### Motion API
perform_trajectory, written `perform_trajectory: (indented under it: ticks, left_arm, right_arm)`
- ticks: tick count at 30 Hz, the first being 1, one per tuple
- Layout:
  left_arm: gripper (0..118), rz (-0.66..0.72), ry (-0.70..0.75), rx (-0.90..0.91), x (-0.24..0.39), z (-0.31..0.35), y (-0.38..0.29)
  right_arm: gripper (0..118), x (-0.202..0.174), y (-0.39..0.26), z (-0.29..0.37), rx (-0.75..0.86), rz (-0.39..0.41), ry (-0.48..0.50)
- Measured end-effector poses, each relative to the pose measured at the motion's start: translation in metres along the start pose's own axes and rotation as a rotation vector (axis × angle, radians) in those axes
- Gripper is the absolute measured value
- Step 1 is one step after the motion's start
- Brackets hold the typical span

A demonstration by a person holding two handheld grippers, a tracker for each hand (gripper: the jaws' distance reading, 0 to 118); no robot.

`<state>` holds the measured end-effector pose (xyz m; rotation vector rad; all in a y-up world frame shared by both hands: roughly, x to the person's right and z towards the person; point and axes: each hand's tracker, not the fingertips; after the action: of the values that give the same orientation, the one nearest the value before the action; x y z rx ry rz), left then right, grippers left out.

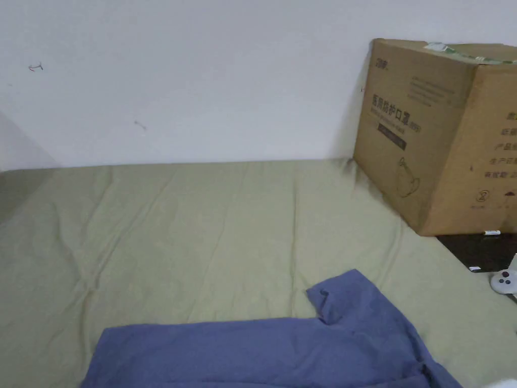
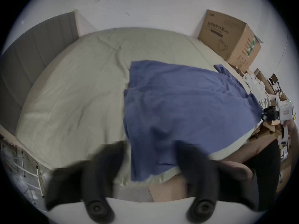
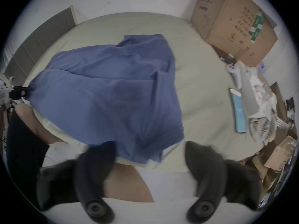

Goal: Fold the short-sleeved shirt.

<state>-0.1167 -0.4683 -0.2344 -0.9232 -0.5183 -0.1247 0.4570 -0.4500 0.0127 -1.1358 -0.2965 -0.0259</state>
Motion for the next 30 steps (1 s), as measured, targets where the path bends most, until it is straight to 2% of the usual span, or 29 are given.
perform_trajectory:
  ticks: [1,6,9,10,11,12,13,14,16,17,19,20,22,23,25,26,27,30]
  left_arm:
    - [99,0.02,-0.006,0.024,0.004,0.007,0.001]
    - [97,0.082,0.051,0.265,0.012,0.053,0.029]
    - [91,0.122,0.074,0.376,0.022,0.069,0.064]
    - [76,0.143,0.065,0.427,0.023,0.073,0.075]
    - [38,0.143,0.052,0.462,0.026,0.074,0.088]
    - [6,0.131,0.055,0.482,0.028,0.071,0.1]
    - [0,0.117,0.061,0.515,0.03,0.067,0.111]
    - [0,0.067,0.043,0.513,0.031,0.057,0.124]
    - [0,-0.018,0.046,0.456,0.033,0.025,0.15]
    - [0,-0.029,0.031,0.418,0.028,-0.003,0.164]
    - [0,-0.043,-0.03,0.259,0.018,-0.053,0.189]
    - [0,-0.019,-0.027,0.193,0.014,-0.078,0.198]
    - [1,-0.069,0.042,0.086,0.01,-0.122,0.208]
    - [20,-0.101,0.097,0.095,0.009,-0.138,0.207]
    - [85,-0.124,0.125,-0.021,0.001,-0.171,0.209]
    - [97,-0.083,0.122,-0.09,-0.003,-0.183,0.206]
    - [91,-0.045,0.117,-0.098,-0.005,-0.188,0.202]
    - [88,-0.049,0.113,-0.067,-0.005,-0.197,0.192]
  right_arm:
    - [103,0.0,-0.001,0.008,0.042,0.002,-0.024]
    - [100,-0.015,0.016,0.077,0.451,-0.058,-0.061]
    - [87,-0.027,0.036,0.101,0.647,-0.092,-0.005]
    - [58,-0.033,0.046,0.105,0.688,-0.072,-0.037]
    - [0,-0.04,0.057,0.107,0.712,-0.058,-0.095]
    - [0,-0.043,0.066,0.113,0.744,-0.07,-0.169]
    - [0,-0.047,0.078,0.113,0.751,-0.014,-0.075]
    - [0,-0.048,0.092,0.11,0.745,0.008,-0.034]
    - [0,-0.057,0.114,0.103,0.739,0.004,-0.058]
    - [0,-0.059,0.125,0.099,0.725,0.013,-0.031]
    - [0,-0.059,0.142,0.083,0.708,0.005,-0.001]
    - [0,-0.064,0.149,0.079,0.7,0.012,0.01]
    - [0,-0.067,0.159,0.064,0.688,0.035,0.026]
    - [0,-0.07,0.163,0.06,0.683,0.047,0.033]
    - [0,-0.075,0.17,0.056,0.669,0.058,0.056]
    - [0,-0.071,0.17,0.042,0.652,0.064,0.076]
    - [0,-0.072,0.173,0.038,0.636,0.073,0.082]
    - [0,-0.065,0.178,0.016,0.599,0.114,0.064]
